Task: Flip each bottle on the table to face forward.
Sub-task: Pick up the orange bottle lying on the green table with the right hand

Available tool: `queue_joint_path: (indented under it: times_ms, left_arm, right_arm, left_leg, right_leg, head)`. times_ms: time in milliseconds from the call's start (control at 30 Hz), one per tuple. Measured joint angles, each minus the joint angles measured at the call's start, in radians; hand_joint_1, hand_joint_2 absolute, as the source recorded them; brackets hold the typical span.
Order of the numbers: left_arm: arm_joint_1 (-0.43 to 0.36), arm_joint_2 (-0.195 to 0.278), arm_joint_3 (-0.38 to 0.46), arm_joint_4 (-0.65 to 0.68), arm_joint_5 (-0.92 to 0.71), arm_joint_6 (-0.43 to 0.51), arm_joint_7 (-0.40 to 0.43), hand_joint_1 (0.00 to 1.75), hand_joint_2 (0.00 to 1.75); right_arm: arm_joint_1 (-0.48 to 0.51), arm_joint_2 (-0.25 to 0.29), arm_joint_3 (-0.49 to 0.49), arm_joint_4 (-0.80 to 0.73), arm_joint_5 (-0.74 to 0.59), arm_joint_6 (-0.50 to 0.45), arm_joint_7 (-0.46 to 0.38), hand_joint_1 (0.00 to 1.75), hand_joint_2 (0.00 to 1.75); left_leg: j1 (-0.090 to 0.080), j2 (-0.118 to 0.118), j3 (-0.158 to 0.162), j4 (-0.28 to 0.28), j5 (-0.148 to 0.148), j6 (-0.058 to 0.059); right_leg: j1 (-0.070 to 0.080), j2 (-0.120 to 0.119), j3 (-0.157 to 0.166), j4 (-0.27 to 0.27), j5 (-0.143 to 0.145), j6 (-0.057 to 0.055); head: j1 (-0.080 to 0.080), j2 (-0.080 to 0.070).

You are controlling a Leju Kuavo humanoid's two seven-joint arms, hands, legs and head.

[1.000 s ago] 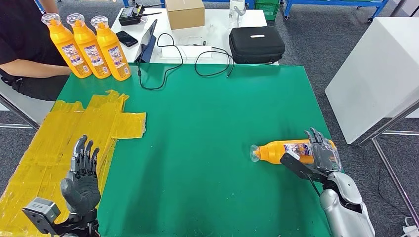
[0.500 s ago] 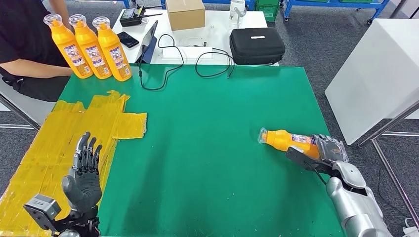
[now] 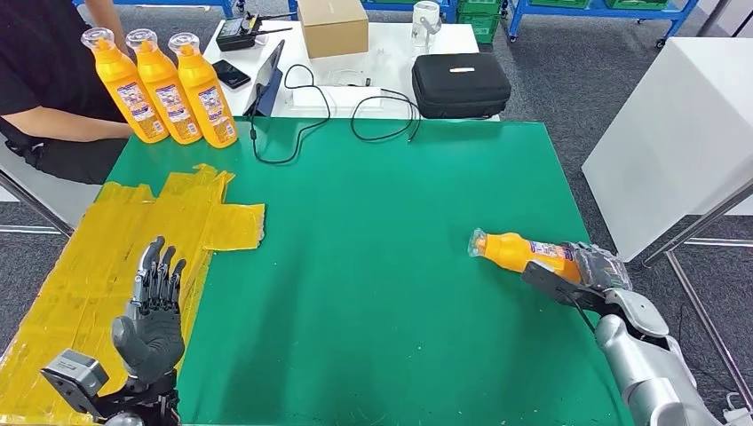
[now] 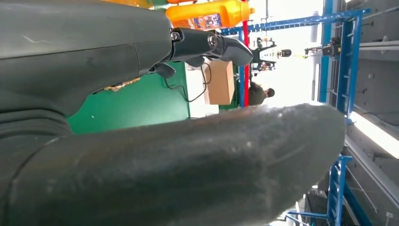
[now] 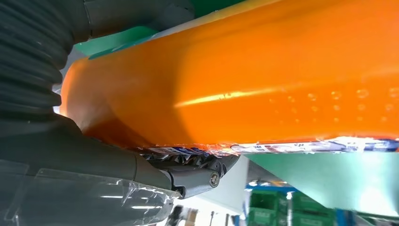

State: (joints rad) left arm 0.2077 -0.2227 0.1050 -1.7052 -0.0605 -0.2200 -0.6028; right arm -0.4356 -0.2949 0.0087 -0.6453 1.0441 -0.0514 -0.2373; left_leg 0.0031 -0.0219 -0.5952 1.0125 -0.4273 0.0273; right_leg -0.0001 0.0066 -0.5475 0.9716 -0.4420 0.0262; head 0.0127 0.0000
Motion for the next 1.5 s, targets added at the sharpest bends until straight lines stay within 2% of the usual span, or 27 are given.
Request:
queue_joint_path:
  times_ms: [67,167,267,367,500,900,1300,1500]
  left_arm:
    - [0.014,-0.002,0.000,0.000,0.000,-0.001,0.004,0.00,1.75]
    - [0.046,-0.027,0.004,-0.007,-0.004,-0.006,0.017,0.00,1.75]
    - [0.075,-0.060,0.006,-0.020,-0.023,-0.011,0.024,0.00,1.75]
    - [0.099,-0.081,0.008,-0.042,-0.035,-0.009,0.024,0.00,1.75]
    - [0.106,-0.095,0.011,-0.064,-0.036,-0.015,0.027,0.00,1.75]
    - [0.097,-0.109,-0.018,-0.068,-0.041,-0.010,0.045,0.00,1.75]
    - [0.079,-0.109,-0.056,-0.068,-0.049,0.032,0.051,0.00,1.75]
    - [0.075,-0.109,-0.065,-0.068,-0.052,0.037,0.052,0.00,1.75]
  right_arm:
    - [0.051,0.030,-0.017,-0.084,-0.128,0.020,-0.058,1.75,1.75]
    - [0.188,0.125,-0.023,-0.327,-0.265,0.036,-0.066,1.75,1.75]
    - [0.321,0.205,0.027,-0.567,-0.324,0.034,-0.033,1.75,1.75]
    - [0.393,0.245,0.105,-0.745,-0.350,0.017,-0.017,1.75,1.75]
    - [0.403,0.269,0.192,-0.871,-0.371,0.008,-0.002,1.75,1.75]
    - [0.321,0.353,0.326,-0.889,-0.424,0.004,0.017,1.75,1.75]
    - [0.248,0.425,0.388,-0.810,-0.449,0.000,0.035,1.75,1.75]
    - [0.229,0.436,0.404,-0.781,-0.453,-0.010,0.038,1.75,1.75]
  left_leg:
    - [0.001,0.002,0.001,0.000,-0.001,-0.001]
    - [0.001,0.003,0.003,0.000,-0.003,-0.003]
    - [0.002,-0.002,-0.001,-0.001,-0.001,-0.004]
    - [0.002,-0.004,-0.006,-0.001,0.000,-0.005]
    - [0.002,-0.001,-0.007,-0.001,0.000,-0.006]
    - [0.002,-0.001,-0.008,-0.001,0.000,-0.005]
    - [0.002,-0.001,-0.010,-0.001,0.000,-0.005]
    - [0.002,-0.001,-0.011,-0.001,0.000,-0.005]
  right_leg:
    - [0.001,0.002,0.006,0.000,0.001,0.000]
    - [0.002,0.004,0.005,0.000,0.000,0.000]
    - [0.003,0.000,0.002,0.001,-0.002,-0.002]
    - [0.003,-0.002,-0.002,0.003,-0.002,-0.003]
    - [0.003,-0.001,-0.004,0.003,-0.002,-0.003]
    - [0.002,-0.001,-0.006,0.003,-0.002,-0.003]
    - [0.002,-0.001,-0.008,0.003,-0.002,-0.003]
    - [0.002,-0.001,-0.008,0.003,-0.002,-0.003]
  head:
    - [0.000,0.000]
    - [-0.001,0.000]
    - [-0.001,0.000]
    - [-0.001,0.000]
    - [-0.001,0.000]
    - [-0.001,0.000]
    - [-0.001,0.000]
    - [-0.001,0.000]
